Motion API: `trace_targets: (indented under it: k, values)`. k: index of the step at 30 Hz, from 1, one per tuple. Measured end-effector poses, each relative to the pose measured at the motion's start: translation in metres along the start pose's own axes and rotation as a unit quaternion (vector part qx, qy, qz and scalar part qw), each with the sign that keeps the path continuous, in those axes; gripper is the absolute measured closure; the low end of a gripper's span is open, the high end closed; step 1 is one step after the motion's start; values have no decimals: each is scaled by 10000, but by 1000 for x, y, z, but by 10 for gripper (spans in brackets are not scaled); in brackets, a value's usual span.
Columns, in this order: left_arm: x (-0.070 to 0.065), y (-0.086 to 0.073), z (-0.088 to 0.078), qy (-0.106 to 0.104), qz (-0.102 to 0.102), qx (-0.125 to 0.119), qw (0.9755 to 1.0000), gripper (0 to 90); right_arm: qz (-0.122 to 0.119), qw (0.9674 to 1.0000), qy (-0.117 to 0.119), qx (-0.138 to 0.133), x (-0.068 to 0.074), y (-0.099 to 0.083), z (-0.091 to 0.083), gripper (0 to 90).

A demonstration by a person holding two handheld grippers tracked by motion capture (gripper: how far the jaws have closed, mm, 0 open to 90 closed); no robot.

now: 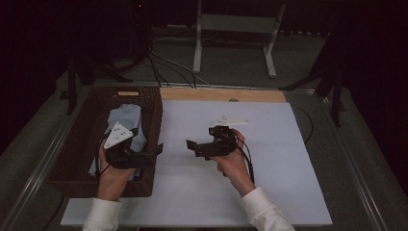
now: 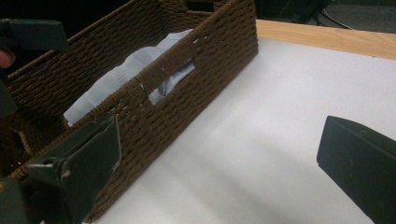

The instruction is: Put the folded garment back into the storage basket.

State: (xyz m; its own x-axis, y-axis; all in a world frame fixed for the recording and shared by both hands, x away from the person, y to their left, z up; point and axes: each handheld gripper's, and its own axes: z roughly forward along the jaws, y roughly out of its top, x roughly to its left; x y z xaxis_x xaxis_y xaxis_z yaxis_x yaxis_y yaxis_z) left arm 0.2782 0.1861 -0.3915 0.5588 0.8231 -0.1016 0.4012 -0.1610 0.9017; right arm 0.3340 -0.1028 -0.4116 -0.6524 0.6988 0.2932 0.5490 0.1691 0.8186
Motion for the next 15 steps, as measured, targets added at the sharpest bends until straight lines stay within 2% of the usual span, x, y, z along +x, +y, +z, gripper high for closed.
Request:
trace_targets:
  k: [15]
  values:
    - [-3,-5,0,-43,5,-11,10000,1,-92,9997,-125,-177,-15,-8,-27,0]
